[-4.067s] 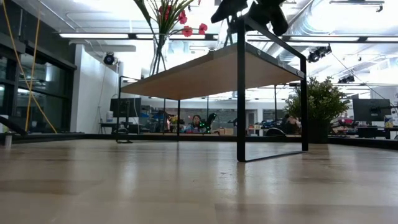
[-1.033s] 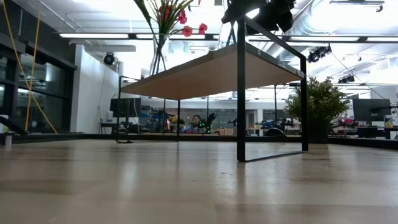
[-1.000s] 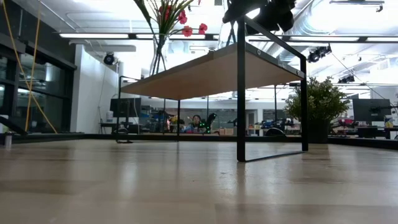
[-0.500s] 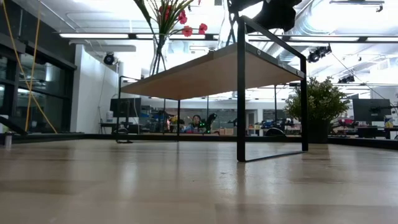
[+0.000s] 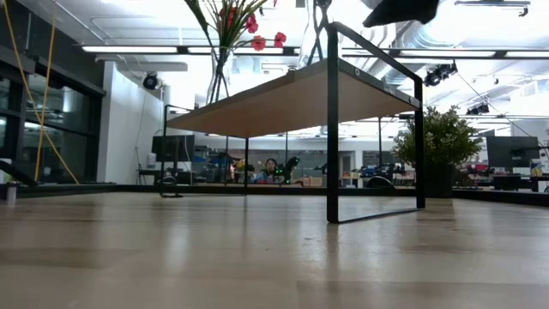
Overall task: Pick and place flowers into a vace then onto a shelf
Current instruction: Return to Home Position
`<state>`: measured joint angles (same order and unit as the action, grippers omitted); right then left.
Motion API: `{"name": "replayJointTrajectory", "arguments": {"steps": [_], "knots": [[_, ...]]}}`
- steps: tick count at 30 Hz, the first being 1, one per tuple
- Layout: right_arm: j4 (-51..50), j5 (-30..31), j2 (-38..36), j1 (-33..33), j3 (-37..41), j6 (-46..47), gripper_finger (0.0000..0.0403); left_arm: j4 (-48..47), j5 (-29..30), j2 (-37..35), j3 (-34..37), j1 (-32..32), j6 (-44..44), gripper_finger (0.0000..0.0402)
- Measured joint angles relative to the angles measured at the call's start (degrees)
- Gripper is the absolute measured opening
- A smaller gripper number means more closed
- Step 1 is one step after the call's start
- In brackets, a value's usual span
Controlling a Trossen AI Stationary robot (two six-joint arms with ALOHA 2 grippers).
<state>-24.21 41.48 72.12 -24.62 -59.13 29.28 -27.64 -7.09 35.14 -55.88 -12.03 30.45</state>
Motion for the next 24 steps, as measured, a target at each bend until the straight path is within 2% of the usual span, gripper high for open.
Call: {"name": "replayJointTrajectory", "arguments": {"steps": [9, 24], "knots": [[-10.39, 0.5, -7.0, -3.67, 0.0, 6.71, 0.0332, 0.0, -0.17, 0.0, 0.0, 0.02, -0.13, 0.0333], [-13.41, 0.2, -21.34, -9.59, 0.0, 6.78, 0.0332, 0.04, -6.07, -0.49, 0.0, 0.0, -0.08, 0.0333]]}}
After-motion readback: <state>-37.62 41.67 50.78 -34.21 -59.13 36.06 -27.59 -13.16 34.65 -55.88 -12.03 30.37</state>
